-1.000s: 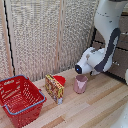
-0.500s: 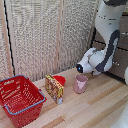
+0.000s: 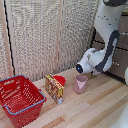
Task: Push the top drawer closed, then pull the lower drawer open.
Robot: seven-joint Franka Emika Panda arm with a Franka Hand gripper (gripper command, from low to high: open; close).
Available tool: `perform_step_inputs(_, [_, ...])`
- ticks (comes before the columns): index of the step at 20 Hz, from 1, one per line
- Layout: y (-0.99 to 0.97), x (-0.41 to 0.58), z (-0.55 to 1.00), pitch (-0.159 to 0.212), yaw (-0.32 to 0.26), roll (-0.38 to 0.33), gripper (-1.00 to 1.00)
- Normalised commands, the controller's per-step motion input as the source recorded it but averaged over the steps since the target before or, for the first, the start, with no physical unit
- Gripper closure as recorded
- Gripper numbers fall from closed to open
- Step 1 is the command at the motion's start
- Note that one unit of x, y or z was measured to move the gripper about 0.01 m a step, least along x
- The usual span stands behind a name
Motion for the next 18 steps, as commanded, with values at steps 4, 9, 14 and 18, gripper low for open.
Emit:
perform_step_inputs(4, [0.00,0.085,0.09,0.012,0.072,0.067,1.00])
perform_step_inputs(9, [0.02,0.197,0.10,0.064,0.147,0.159,1.00])
perform_step_inputs(14, [0.41,0.235,0.04,0.060,0.142,0.184,1.00])
perform_step_inputs(18, [0.70,0.225,-0.03,0.058,0.109,0.087,1.00])
